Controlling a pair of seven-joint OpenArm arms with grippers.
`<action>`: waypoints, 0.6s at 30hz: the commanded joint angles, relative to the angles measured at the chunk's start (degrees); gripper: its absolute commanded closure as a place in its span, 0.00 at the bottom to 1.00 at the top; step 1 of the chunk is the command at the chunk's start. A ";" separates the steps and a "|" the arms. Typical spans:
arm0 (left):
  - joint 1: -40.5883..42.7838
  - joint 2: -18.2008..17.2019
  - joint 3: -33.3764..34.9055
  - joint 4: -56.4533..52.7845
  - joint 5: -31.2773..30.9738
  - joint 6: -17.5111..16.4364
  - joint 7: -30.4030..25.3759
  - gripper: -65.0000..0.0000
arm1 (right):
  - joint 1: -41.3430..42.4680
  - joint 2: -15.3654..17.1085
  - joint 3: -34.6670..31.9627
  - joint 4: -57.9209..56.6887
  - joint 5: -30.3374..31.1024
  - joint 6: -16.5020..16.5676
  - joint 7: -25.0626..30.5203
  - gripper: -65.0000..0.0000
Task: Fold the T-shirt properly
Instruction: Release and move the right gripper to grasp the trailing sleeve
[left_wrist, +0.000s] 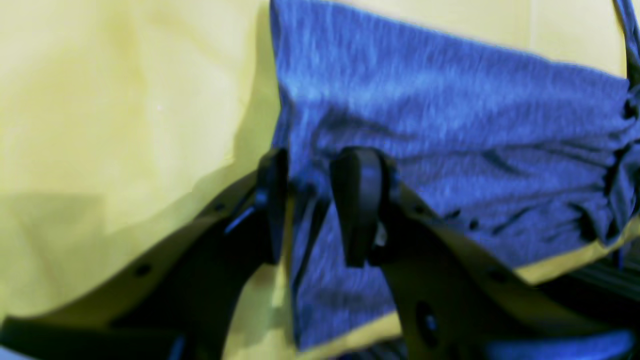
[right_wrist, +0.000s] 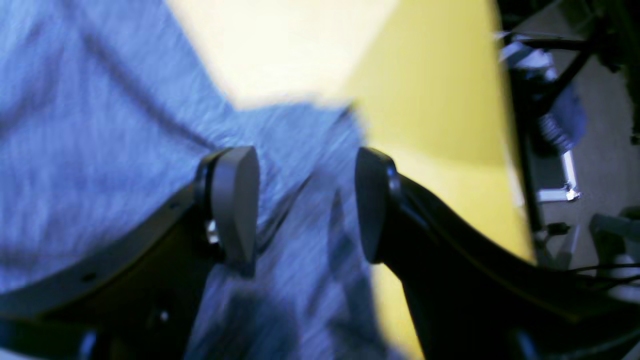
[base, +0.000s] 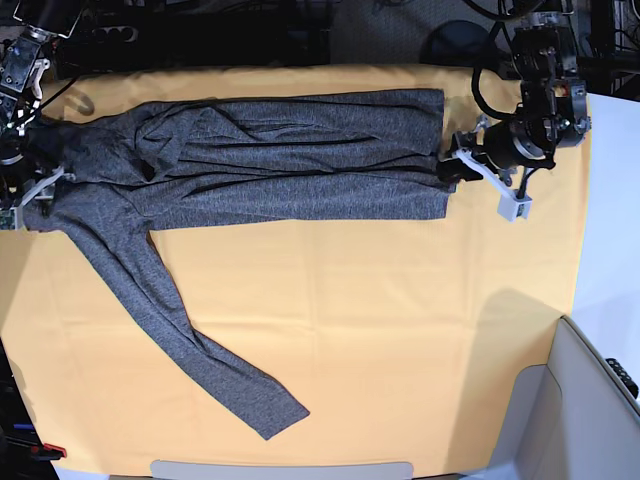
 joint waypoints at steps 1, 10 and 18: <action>-1.66 -0.56 -2.07 2.75 -0.70 -0.15 -0.06 0.71 | 1.62 1.83 1.28 1.28 0.05 -0.56 1.51 0.52; -3.59 -0.47 -9.54 9.07 -0.70 -0.15 2.40 0.71 | 18.67 -0.37 0.23 -5.31 0.05 -0.21 -4.30 0.52; -3.59 -0.38 -9.37 8.81 -0.70 -0.15 1.96 0.71 | 39.60 -0.72 -9.09 -33.71 0.84 5.50 -6.41 0.52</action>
